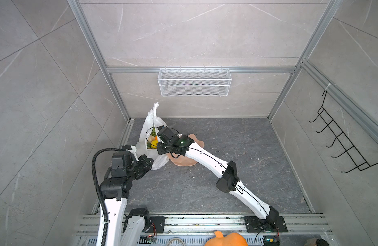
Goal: Take fruits out of the plastic bag
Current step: Spread open the plastic bag at the middle-left of the table.
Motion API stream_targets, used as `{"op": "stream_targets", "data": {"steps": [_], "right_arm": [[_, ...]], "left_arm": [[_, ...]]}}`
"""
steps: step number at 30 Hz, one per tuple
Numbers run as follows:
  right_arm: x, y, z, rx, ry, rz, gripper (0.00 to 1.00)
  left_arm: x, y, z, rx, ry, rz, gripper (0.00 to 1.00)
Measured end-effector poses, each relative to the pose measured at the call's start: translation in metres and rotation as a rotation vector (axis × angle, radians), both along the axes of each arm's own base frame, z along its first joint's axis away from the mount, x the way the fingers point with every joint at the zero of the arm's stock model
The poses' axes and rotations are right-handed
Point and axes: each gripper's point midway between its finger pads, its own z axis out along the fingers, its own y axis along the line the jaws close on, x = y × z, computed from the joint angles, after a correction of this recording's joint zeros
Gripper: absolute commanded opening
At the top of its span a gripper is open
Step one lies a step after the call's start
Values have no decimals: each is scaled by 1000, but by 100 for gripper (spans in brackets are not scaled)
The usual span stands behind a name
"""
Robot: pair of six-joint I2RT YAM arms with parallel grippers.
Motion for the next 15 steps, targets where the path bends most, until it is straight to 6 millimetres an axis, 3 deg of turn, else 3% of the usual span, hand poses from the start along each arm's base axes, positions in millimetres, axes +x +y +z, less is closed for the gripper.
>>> {"op": "stream_targets", "data": {"steps": [3, 9, 12, 15], "right_arm": [[-1, -6, 3, -23, -10, -8, 0], [-9, -28, 48, -27, -52, -18, 0], [-23, -44, 61, -14, -57, -14, 0], [-37, -61, 60, 5, -60, -9, 0]], "left_arm": [[1, 1, -2, 6, 10, 3, 3], [4, 13, -2, 89, 40, 28, 45], [15, 29, 25, 190, 2, 69, 61], [31, 43, 63, 275, -66, 106, 70]]}}
